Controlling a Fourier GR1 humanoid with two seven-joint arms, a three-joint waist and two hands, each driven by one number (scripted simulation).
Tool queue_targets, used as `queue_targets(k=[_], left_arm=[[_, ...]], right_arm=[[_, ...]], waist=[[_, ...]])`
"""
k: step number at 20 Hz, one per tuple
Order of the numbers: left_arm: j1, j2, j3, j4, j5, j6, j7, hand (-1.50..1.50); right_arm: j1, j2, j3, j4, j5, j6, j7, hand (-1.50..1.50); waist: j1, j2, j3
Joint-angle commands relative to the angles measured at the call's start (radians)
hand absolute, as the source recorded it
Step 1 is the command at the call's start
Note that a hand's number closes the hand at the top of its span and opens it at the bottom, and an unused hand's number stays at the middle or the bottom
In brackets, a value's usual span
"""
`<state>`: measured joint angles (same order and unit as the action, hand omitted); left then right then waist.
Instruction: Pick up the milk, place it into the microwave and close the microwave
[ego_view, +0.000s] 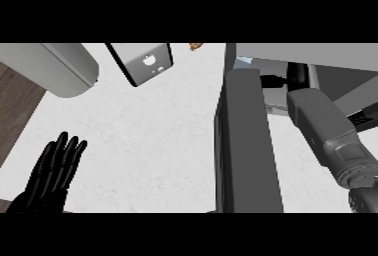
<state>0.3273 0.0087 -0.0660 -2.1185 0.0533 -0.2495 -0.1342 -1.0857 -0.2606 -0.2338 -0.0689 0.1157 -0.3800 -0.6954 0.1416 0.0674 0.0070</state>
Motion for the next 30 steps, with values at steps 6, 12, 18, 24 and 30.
queue_targets(k=[6,12,18,24,30], left_arm=[[-0.003,-0.008,-0.056,0.047,-0.036,0.034,-0.027,-1.50],[-0.007,-0.009,-0.090,0.071,-0.052,0.030,-0.028,-1.50],[-0.050,0.031,-0.062,0.079,0.010,-0.021,0.042,-1.50],[-0.168,0.036,-0.116,0.190,-0.055,-0.044,0.045,-1.50],[-0.238,0.031,-0.182,0.315,-0.138,-0.065,0.010,1.50]], right_arm=[[0.048,0.013,-0.031,-0.011,-0.029,0.073,-0.051,-1.50],[0.116,0.035,-0.044,-0.019,-0.042,0.147,-0.120,-1.50],[0.169,0.074,-0.065,-0.038,-0.067,0.257,-0.190,-1.50],[0.258,0.083,-0.067,-0.041,-0.074,0.357,-0.257,-1.50],[0.329,0.108,-0.040,-0.096,-0.060,0.358,-0.296,-1.50]], waist=[[-0.033,-0.017,-0.002],[-0.059,-0.029,-0.003],[-0.082,-0.041,-0.003],[-0.105,-0.045,-0.004],[-0.130,-0.061,-0.006]])
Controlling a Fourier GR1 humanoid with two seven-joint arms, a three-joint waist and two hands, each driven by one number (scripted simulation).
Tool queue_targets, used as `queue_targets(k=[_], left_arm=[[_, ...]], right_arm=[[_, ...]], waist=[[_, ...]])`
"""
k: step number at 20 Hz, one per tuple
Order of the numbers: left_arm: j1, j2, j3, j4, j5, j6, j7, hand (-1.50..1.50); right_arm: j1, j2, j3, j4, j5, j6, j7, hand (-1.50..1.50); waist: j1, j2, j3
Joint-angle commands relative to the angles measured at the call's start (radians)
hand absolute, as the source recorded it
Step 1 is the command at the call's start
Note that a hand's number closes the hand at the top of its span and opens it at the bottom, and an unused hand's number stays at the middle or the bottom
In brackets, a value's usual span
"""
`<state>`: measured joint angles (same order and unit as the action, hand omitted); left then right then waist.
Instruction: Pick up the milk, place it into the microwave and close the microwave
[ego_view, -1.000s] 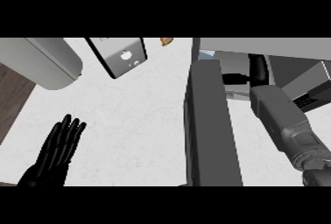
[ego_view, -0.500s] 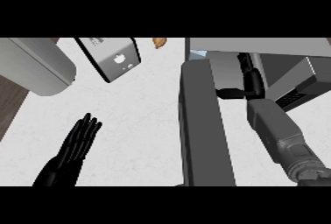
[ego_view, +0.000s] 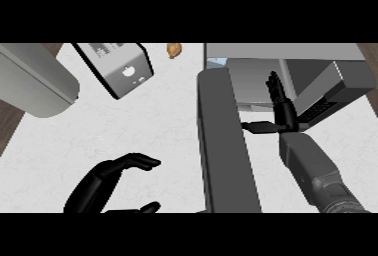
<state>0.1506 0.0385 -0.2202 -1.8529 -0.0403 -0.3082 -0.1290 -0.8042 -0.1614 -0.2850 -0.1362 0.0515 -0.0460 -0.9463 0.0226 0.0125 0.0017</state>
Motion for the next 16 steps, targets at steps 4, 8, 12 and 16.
queue_targets(k=[4,8,12,16], left_arm=[[-0.095,-0.036,-0.062,0.135,-0.086,0.017,0.007,1.50],[-0.063,-0.026,-0.083,0.163,-0.156,0.060,-0.034,1.50],[-0.154,-0.023,-0.158,0.283,-0.207,0.019,-0.015,1.50],[-0.252,-0.038,-0.219,0.468,-0.191,0.080,-0.034,1.50]], right_arm=[[0.177,0.018,0.039,-0.100,0.005,0.075,-0.094,-1.50],[0.261,0.026,0.072,-0.279,-0.015,0.094,0.000,-1.50],[0.370,-0.015,0.093,-0.338,-0.011,0.156,-0.038,-1.50],[0.438,-0.044,0.128,-0.516,-0.020,0.199,0.042,-1.50]], waist=[[-0.036,-0.014,-0.002],[-0.042,-0.021,-0.003],[-0.058,-0.021,-0.004],[-0.069,-0.021,-0.005]])
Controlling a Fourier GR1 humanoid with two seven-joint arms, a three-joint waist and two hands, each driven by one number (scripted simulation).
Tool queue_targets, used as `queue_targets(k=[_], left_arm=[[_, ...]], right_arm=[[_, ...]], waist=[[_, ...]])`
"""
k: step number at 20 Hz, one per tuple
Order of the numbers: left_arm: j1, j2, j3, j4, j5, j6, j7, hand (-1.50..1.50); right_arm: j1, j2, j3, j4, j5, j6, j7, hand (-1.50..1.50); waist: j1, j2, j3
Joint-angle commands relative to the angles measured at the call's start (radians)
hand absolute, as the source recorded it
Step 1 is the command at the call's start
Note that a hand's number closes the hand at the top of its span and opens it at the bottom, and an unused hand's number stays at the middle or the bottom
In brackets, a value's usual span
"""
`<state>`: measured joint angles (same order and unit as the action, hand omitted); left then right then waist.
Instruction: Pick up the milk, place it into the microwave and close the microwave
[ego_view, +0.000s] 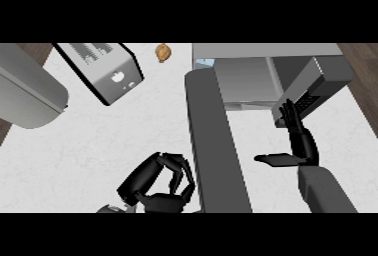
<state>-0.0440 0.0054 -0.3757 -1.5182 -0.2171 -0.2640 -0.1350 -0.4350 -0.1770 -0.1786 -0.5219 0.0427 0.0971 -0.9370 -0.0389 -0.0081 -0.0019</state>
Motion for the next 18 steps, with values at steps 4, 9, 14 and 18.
queue_targets(k=[4,9,14,18], left_arm=[[-0.131,-0.005,-0.156,0.196,0.058,0.091,-0.017,1.50],[-0.167,-0.005,-0.321,0.332,0.105,0.200,-0.101,1.50],[-0.292,-0.005,-0.498,0.409,0.191,0.381,-0.078,1.50],[-0.376,-0.005,-0.567,0.450,0.322,0.532,-0.067,1.50]], right_arm=[[0.236,-0.031,0.039,-0.356,-0.046,0.071,0.089,-1.50],[0.371,-0.011,0.073,-0.620,-0.076,0.071,0.213,-1.50],[0.506,-0.074,0.037,-0.820,-0.158,0.148,0.263,-1.50],[0.512,-0.098,0.029,-0.915,-0.240,0.224,0.342,-1.50]], waist=[[-0.007,0.001,-0.001],[-0.030,0.001,-0.003],[-0.030,0.007,-0.001],[-0.057,0.013,-0.002]])
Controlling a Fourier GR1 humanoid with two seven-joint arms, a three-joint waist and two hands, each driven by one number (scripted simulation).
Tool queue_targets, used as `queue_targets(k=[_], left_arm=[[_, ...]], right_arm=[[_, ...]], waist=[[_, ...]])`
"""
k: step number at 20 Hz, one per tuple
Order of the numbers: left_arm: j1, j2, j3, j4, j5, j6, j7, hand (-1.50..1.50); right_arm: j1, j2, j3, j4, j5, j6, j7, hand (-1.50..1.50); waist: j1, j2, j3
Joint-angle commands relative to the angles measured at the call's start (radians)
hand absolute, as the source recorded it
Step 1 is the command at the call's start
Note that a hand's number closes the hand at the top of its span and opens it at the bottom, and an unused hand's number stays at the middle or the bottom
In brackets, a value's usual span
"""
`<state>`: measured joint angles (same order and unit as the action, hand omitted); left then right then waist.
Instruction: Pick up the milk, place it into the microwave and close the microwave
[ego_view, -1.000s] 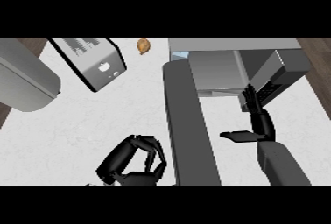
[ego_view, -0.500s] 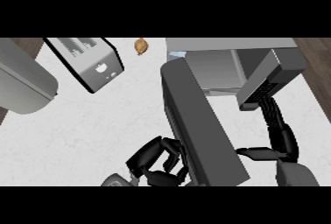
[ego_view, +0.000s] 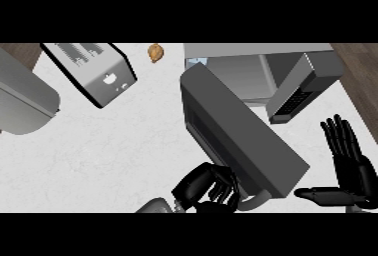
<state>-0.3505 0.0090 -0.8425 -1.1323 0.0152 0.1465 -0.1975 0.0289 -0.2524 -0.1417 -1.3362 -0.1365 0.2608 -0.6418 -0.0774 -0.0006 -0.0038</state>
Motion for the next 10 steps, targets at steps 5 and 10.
queue_targets(k=[5,10], left_arm=[[-0.130,-0.008,-0.129,0.038,0.207,0.295,0.003,1.50],[-0.213,-0.008,-0.119,0.039,0.326,0.377,-0.038,1.50]], right_arm=[[0.060,-0.060,-0.013,-0.182,-0.123,0.122,0.102,-1.50],[0.009,-0.080,0.000,-0.228,-0.173,0.163,0.162,-1.50]], waist=[[-0.060,0.010,-0.002],[-0.077,0.022,-0.003]])
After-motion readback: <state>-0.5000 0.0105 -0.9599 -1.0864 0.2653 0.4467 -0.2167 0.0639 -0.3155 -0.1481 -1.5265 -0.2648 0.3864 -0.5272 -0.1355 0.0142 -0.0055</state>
